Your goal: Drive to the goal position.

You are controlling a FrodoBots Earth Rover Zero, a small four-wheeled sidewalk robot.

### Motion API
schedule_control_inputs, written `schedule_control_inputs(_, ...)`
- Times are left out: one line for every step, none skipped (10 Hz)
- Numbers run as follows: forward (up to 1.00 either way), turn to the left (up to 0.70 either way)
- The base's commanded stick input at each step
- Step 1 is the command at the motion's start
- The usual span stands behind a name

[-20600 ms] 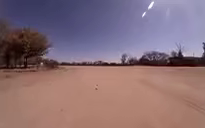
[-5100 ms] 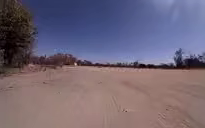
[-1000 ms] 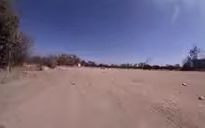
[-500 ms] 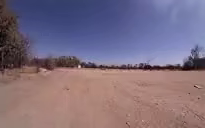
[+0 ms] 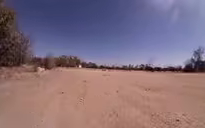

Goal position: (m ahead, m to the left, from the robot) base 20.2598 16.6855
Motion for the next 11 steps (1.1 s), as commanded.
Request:
schedule_control_inputs(1.00, 0.00)
schedule_control_inputs(1.00, 0.00)
schedule_control_inputs(1.00, 0.00)
schedule_control_inputs(1.00, 0.00)
schedule_control_inputs(1.00, 0.00)
schedule_control_inputs(1.00, 0.13)
schedule_control_inputs(1.00, 0.27)
schedule_control_inputs(1.00, 0.27)
schedule_control_inputs(1.00, 0.18)
schedule_control_inputs(1.00, 0.02)
schedule_control_inputs(1.00, 0.00)
